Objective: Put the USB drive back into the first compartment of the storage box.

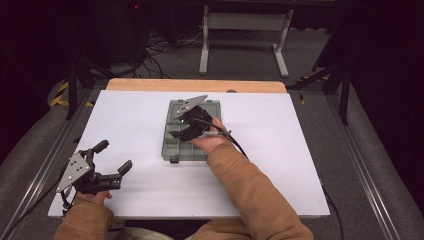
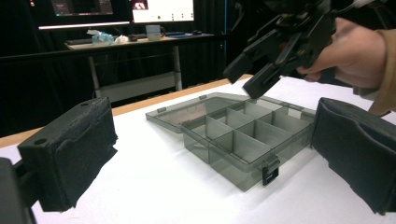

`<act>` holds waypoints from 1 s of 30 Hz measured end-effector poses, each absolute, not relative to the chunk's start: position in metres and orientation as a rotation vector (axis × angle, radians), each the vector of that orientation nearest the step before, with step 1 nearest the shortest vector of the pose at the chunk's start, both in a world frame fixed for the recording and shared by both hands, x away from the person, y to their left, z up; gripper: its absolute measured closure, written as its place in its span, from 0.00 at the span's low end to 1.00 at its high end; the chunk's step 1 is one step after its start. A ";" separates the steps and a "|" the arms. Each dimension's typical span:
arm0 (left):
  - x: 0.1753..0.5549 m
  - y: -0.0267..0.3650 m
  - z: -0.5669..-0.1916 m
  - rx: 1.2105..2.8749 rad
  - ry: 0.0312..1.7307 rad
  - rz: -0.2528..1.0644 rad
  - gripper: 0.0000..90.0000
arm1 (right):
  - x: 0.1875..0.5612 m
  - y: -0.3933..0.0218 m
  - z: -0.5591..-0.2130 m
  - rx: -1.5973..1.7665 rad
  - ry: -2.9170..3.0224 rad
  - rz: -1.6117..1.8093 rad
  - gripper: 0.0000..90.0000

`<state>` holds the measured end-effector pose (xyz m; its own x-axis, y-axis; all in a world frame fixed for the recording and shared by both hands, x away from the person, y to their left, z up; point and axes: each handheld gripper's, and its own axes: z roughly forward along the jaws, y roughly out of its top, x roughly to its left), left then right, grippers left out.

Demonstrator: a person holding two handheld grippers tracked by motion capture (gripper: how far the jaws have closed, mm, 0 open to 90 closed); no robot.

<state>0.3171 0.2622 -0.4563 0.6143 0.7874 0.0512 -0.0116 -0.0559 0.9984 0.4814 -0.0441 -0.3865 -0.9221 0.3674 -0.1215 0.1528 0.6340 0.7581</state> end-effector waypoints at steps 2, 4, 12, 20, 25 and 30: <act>0.317 0.262 -0.456 1.500 0.681 0.741 0.01 | 0.477 -0.047 -0.383 0.417 2.584 1.180 0.39; 0.318 0.261 -0.456 1.501 0.680 0.741 0.01 | 0.473 -0.050 -0.380 0.409 2.577 1.187 0.39; 0.317 0.262 -0.456 1.501 0.684 0.741 0.01 | 0.459 -0.066 -0.369 0.397 2.551 1.215 0.36; 0.318 0.261 -0.457 1.504 0.681 0.740 0.01 | 0.444 -0.091 -0.360 0.415 2.495 1.252 0.30; 0.318 0.261 -0.457 1.504 0.683 0.741 0.01 | 0.430 -0.109 -0.357 0.425 2.447 1.278 0.24; 0.318 0.260 -0.457 1.508 0.683 0.739 0.01 | 0.417 -0.133 -0.355 0.447 2.392 1.315 0.16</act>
<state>0.3182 0.2604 -0.4570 0.6178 0.7844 0.0548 -0.0077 -0.0636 0.9979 0.4166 -0.1329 -0.3555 -0.8797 0.4442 -0.1696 0.0949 0.5135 0.8528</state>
